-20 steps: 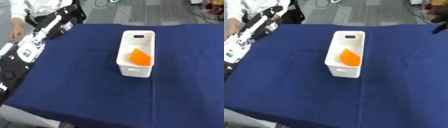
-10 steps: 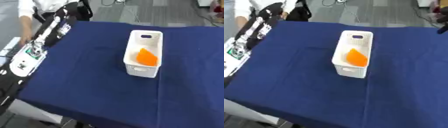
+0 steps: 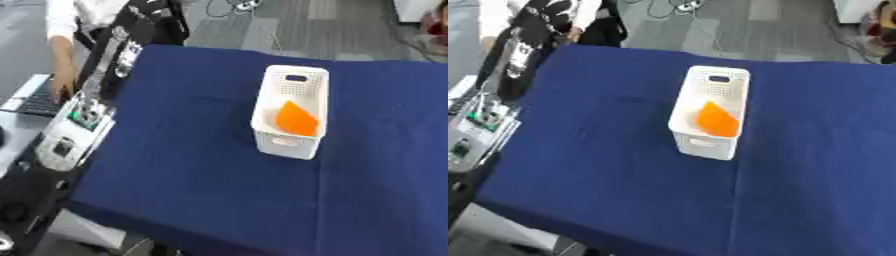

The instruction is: Pick up objects on the table and place them in the box.

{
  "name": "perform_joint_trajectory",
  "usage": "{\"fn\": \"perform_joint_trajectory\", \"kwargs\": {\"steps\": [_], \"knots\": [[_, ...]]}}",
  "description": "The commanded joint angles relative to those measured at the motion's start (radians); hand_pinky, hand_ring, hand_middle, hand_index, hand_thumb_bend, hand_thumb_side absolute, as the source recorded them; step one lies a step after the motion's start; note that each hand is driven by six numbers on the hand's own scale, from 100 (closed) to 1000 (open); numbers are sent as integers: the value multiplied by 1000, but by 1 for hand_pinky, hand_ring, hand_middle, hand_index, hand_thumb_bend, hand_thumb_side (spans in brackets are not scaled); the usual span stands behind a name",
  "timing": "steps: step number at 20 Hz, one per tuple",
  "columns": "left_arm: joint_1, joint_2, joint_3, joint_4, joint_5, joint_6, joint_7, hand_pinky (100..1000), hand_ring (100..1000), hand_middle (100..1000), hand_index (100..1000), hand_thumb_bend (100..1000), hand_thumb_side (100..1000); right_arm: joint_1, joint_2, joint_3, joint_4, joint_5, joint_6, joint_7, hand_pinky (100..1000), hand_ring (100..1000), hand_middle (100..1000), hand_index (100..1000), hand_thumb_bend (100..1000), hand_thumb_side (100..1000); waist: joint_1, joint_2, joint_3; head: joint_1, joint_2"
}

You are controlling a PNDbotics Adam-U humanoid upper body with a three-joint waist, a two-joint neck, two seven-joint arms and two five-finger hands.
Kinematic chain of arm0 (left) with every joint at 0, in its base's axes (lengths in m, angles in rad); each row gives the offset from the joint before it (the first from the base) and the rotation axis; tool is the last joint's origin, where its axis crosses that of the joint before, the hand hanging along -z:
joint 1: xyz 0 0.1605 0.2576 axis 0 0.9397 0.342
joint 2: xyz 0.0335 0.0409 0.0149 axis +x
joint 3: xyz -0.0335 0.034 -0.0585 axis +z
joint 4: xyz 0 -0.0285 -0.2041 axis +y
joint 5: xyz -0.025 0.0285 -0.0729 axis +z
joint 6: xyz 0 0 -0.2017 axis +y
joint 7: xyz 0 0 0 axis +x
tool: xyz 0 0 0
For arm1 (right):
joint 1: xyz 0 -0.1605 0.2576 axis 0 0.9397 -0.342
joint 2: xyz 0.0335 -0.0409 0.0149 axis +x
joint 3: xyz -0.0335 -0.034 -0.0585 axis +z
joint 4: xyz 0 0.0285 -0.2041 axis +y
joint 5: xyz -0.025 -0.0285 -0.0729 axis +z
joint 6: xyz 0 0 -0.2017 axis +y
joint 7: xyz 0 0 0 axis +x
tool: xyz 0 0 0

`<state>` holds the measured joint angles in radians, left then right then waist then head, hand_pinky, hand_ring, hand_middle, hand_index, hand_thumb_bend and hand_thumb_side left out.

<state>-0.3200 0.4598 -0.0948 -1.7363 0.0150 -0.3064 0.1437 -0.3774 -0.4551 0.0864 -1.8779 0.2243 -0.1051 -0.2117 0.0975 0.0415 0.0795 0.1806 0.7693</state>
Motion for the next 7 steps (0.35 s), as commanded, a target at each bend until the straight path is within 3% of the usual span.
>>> {"fn": "perform_joint_trajectory", "kwargs": {"steps": [1, 4, 7], "knots": [[-4, -21, 18, -15, 14, 9, 1, 912, 941, 1000, 1000, 417, 1000, -17, -7, -9, -25, -3, -2, -4, 451, 601, 673, 688, 100, 926, -3, -6, -6, 19, -21], [2, -35, 19, -13, 15, 9, -1, 905, 939, 1000, 1000, 421, 1000, -25, -15, -10, -32, -2, -2, -5, 452, 600, 673, 687, 100, 922, 2, -1, -15, 30, -48], [7, -47, 23, -14, 17, 8, 2, 872, 935, 1000, 1000, 429, 1000, -31, -20, -12, -37, -4, -1, -6, 452, 600, 673, 688, 100, 922, 8, 3, -23, 26, -43]]}}
